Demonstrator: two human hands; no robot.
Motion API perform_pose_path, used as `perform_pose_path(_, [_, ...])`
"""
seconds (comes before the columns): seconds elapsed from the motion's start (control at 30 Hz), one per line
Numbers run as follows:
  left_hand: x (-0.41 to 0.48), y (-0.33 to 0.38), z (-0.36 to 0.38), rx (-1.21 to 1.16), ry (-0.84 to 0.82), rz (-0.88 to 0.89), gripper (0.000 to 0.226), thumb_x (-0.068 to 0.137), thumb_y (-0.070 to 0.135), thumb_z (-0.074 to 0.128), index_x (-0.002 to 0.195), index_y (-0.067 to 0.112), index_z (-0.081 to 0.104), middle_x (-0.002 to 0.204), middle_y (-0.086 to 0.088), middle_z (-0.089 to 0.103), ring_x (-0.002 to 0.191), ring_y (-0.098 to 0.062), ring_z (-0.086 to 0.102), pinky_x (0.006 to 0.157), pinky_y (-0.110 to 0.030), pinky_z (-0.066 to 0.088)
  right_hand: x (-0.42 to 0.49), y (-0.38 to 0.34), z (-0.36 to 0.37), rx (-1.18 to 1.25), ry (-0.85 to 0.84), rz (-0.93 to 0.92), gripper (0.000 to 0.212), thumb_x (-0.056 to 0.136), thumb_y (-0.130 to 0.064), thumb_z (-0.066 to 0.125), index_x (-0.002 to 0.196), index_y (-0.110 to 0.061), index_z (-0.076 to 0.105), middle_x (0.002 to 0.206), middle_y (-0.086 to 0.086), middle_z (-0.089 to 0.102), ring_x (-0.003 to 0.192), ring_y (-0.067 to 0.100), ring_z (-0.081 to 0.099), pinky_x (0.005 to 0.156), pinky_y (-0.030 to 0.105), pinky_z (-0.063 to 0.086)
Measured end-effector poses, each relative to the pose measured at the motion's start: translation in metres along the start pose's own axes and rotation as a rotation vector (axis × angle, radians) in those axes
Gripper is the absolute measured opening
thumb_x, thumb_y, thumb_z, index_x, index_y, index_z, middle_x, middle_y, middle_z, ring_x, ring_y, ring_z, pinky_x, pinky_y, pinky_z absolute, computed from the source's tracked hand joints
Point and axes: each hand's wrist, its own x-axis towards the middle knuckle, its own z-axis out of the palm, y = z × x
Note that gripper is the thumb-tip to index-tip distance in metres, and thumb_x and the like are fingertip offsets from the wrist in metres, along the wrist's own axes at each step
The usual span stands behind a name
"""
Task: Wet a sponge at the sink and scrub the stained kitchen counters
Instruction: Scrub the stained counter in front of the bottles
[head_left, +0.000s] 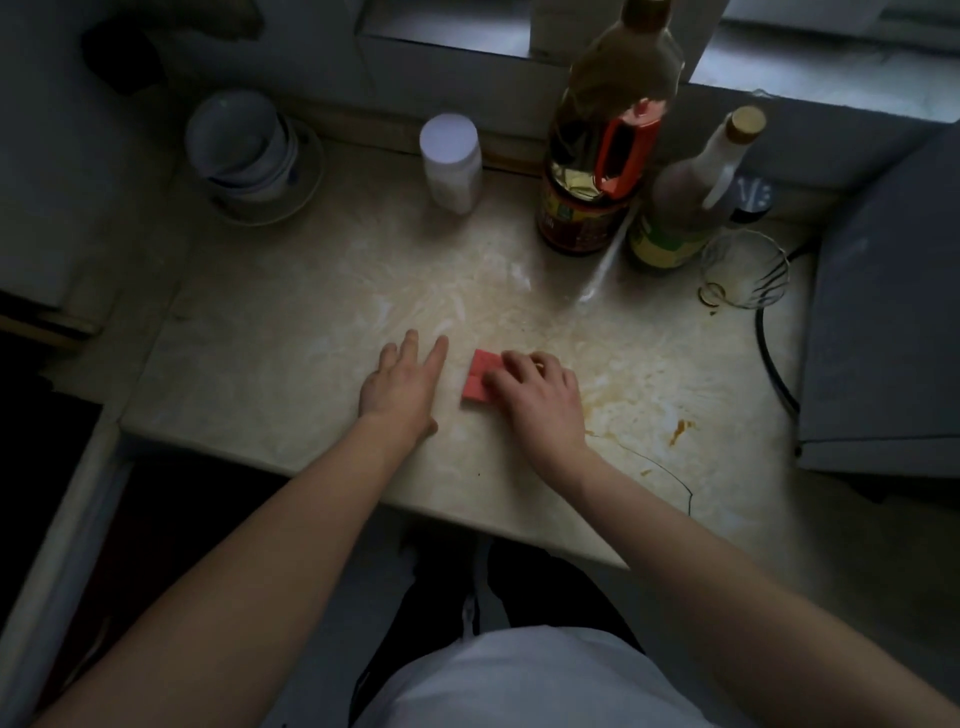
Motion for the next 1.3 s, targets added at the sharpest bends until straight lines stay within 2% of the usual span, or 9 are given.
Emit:
perform_pose_path(0.1, [0.008, 0.002, 0.000, -0.006, -0.037, 0.014, 0.124, 0.068, 0.024, 0.087, 0.153, 0.040, -0.001, 0.163, -0.005, -0.002, 0.148, -0.034, 0.009, 0.104, -0.044, 0.041, 0.025, 0.006, -0.007, 0.016, 0.011, 0.042, 0.031, 0.099, -0.032, 0.049, 0.128, -0.032, 0.060, 0.152, 0.002, 0.049, 0.134, 0.038, 0.042, 0.099, 0.047, 0.038])
perform_pose_path(0.33, [0.012, 0.004, 0.002, -0.026, -0.023, 0.013, 0.120, 0.070, 0.015, 0.085, 0.154, 0.038, 0.003, 0.162, -0.006, -0.002, 0.148, -0.036, 0.007, 0.102, -0.041, 0.044, 0.090, 0.029, -0.017, 0.034, 0.030, 0.137, 0.034, 0.104, -0.033, 0.045, 0.136, -0.035, 0.055, 0.160, -0.001, 0.038, 0.143, 0.036, 0.033, 0.109, 0.049, 0.029])
perform_pose_path(0.57, [0.013, 0.001, 0.006, -0.026, 0.005, 0.024, 0.114, 0.076, 0.002, 0.076, 0.154, 0.039, 0.001, 0.163, -0.006, -0.004, 0.148, -0.036, 0.005, 0.098, -0.041, 0.046, 0.112, 0.041, -0.023, 0.024, 0.086, 0.145, 0.031, 0.099, -0.030, 0.055, 0.130, -0.032, 0.060, 0.150, 0.001, 0.049, 0.131, 0.036, 0.044, 0.102, 0.046, 0.035])
perform_pose_path(0.7, [0.012, 0.001, 0.006, -0.021, -0.005, 0.015, 0.114, 0.077, 0.003, 0.075, 0.154, 0.039, 0.000, 0.163, -0.006, -0.005, 0.149, -0.036, 0.004, 0.099, -0.040, 0.046, 0.092, 0.038, -0.019, 0.020, 0.083, 0.132, 0.029, 0.097, -0.032, 0.059, 0.126, -0.032, 0.060, 0.143, 0.001, 0.053, 0.123, 0.035, 0.049, 0.097, 0.045, 0.039])
perform_pose_path(1.0, [0.007, -0.001, 0.009, -0.049, -0.011, 0.024, 0.114, 0.076, 0.013, 0.080, 0.155, 0.036, 0.000, 0.163, -0.004, -0.006, 0.150, -0.033, 0.004, 0.104, -0.044, 0.041, -0.008, 0.007, 0.000, -0.002, 0.003, 0.112, 0.029, 0.100, -0.035, 0.055, 0.129, -0.035, 0.057, 0.146, -0.001, 0.049, 0.128, 0.033, 0.043, 0.097, 0.045, 0.040])
perform_pose_path(1.07, [-0.001, -0.002, 0.015, -0.049, 0.021, 0.062, 0.099, 0.083, 0.010, 0.072, 0.155, 0.029, 0.006, 0.163, -0.008, -0.001, 0.149, -0.032, 0.008, 0.107, -0.044, 0.039, -0.035, -0.003, 0.005, -0.002, -0.025, 0.125, 0.029, 0.100, -0.036, 0.052, 0.129, -0.036, 0.056, 0.146, -0.002, 0.049, 0.128, 0.032, 0.043, 0.096, 0.044, 0.039])
perform_pose_path(1.17, [-0.020, 0.003, 0.029, -0.006, 0.096, 0.150, 0.066, 0.097, 0.009, 0.045, 0.153, 0.027, 0.016, 0.163, -0.012, 0.005, 0.148, -0.033, 0.012, 0.109, -0.043, 0.035, -0.074, -0.017, 0.010, -0.007, -0.041, 0.131, 0.031, 0.096, -0.035, 0.052, 0.127, -0.038, 0.056, 0.145, -0.004, 0.049, 0.124, 0.031, 0.045, 0.093, 0.042, 0.039])
perform_pose_path(1.23, [-0.031, 0.010, 0.035, 0.030, 0.111, 0.221, 0.062, 0.097, 0.007, 0.037, 0.153, 0.028, 0.018, 0.162, -0.013, 0.007, 0.148, -0.033, 0.013, 0.110, -0.042, 0.034, -0.100, -0.026, 0.013, -0.022, -0.057, 0.106, 0.037, 0.091, -0.035, 0.058, 0.127, -0.038, 0.055, 0.143, -0.004, 0.049, 0.121, 0.031, 0.046, 0.092, 0.042, 0.041])
perform_pose_path(1.3, [-0.037, 0.016, 0.039, 0.044, 0.114, 0.250, 0.066, 0.095, 0.005, 0.038, 0.154, 0.025, 0.017, 0.162, -0.014, 0.007, 0.147, -0.034, 0.013, 0.110, -0.042, 0.035, -0.123, -0.031, 0.019, -0.021, -0.078, 0.075, 0.042, 0.086, -0.036, 0.063, 0.127, -0.037, 0.055, 0.143, -0.003, 0.049, 0.120, 0.031, 0.047, 0.091, 0.042, 0.043])
